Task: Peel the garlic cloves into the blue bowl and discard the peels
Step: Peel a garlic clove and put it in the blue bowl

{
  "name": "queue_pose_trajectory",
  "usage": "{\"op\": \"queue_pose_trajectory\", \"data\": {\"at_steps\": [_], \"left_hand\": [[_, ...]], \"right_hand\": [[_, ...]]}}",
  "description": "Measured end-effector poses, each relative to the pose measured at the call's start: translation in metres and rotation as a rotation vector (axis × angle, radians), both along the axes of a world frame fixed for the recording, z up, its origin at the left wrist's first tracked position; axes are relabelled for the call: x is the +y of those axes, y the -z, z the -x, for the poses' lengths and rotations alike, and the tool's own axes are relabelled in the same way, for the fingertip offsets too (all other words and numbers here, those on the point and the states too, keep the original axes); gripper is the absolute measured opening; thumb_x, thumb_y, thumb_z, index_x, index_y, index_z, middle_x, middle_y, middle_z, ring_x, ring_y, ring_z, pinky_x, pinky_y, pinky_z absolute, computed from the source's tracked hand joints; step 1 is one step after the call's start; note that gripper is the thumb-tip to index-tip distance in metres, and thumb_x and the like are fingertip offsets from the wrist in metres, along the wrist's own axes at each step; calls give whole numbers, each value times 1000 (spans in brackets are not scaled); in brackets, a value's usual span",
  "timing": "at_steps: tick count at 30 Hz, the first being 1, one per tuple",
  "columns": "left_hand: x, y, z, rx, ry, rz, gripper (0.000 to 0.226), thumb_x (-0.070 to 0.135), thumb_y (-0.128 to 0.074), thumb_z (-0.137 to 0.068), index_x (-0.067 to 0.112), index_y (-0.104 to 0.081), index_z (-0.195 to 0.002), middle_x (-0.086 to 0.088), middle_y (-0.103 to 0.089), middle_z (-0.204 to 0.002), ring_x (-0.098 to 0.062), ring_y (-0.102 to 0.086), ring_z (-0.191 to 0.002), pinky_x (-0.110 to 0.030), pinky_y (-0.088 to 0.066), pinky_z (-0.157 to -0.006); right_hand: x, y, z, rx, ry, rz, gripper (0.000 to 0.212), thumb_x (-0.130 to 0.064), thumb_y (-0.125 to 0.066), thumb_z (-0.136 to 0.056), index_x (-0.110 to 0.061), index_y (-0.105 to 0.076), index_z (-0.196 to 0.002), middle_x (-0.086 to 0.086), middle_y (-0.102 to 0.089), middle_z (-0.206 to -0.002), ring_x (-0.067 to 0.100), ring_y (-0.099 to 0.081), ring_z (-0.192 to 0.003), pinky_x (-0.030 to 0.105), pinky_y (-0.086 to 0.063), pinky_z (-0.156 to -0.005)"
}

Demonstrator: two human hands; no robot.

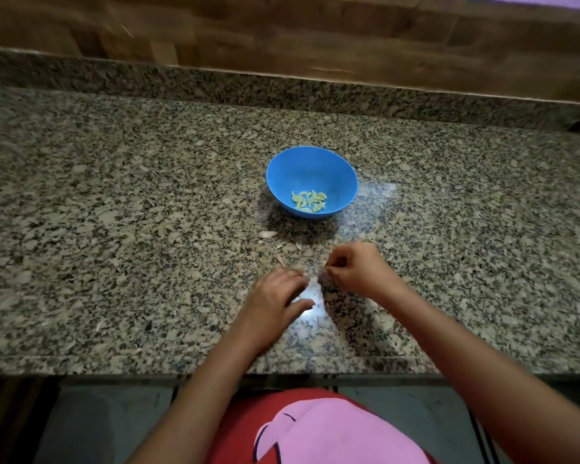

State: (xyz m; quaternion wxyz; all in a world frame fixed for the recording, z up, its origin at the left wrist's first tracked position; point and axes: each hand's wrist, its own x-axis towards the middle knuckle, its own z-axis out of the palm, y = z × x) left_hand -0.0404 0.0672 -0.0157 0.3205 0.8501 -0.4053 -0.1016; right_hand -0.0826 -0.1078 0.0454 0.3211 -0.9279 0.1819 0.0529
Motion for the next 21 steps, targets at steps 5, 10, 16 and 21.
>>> {"op": "queue_pose_trajectory", "data": {"at_steps": [5,10,16,21], "left_hand": [[-2,8,-1,-200,73,-250,62,54,-20,-96,22,-26,-148,4,-18,-156,-13,-10,-145,-33,-8,-116],[-1,16,-1,-288,78,-185,54,42,-25,-95,14,-57,-127,-5,-55,-134,-22,-45,-131,-39,-35,-105],[-7,9,3,-115,-21,-9,45,39,-36,-98,15,-52,-133,-2,-51,-138,-17,-40,-133,-26,-23,-109],[-28,-26,-4,445,-248,315,19,23,-58,-92,14,-64,-107,8,-63,-95,-2,-58,-84,-3,-44,-66]], "right_hand": [[3,-1,-4,108,-221,268,8,-8,-60,-85,-8,-67,-82,6,-64,-79,20,-58,-74,29,-52,-68],[10,2,-2,51,-384,411,14,3,-52,-83,-6,-59,-76,3,-54,-74,17,-50,-68,29,-48,-67],[4,11,4,22,-193,216,10,-4,-58,-88,-4,-68,-85,7,-65,-84,18,-60,-74,30,-53,-71],[5,-1,8,-101,348,-673,7,0,-61,-86,-4,-66,-83,8,-66,-71,12,-62,-58,19,-54,-57]]}}
